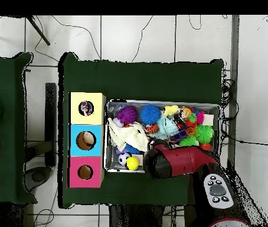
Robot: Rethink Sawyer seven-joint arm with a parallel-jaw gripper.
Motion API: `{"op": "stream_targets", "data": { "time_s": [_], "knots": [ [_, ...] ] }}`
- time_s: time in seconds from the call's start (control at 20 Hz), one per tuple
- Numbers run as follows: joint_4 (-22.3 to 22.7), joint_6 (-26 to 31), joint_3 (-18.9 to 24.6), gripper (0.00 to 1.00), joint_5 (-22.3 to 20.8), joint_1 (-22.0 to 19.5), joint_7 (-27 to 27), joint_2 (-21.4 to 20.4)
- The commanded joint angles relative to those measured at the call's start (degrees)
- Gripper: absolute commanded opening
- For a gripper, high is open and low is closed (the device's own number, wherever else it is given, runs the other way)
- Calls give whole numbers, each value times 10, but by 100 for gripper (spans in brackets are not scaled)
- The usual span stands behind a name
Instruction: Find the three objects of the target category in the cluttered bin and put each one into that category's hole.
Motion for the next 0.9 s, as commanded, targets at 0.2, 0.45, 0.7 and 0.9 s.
{"op": "stream_targets", "data": {
  "time_s": [0.2,0.45,0.7,0.9],
  "knots": [
    [16,1,66,100,18,-28,19,30],
    [14,-3,69,100,19,-33,22,40],
    [14,-6,68,100,21,-28,27,44],
    [20,-10,65,100,22,-25,30,40]
  ]
}}
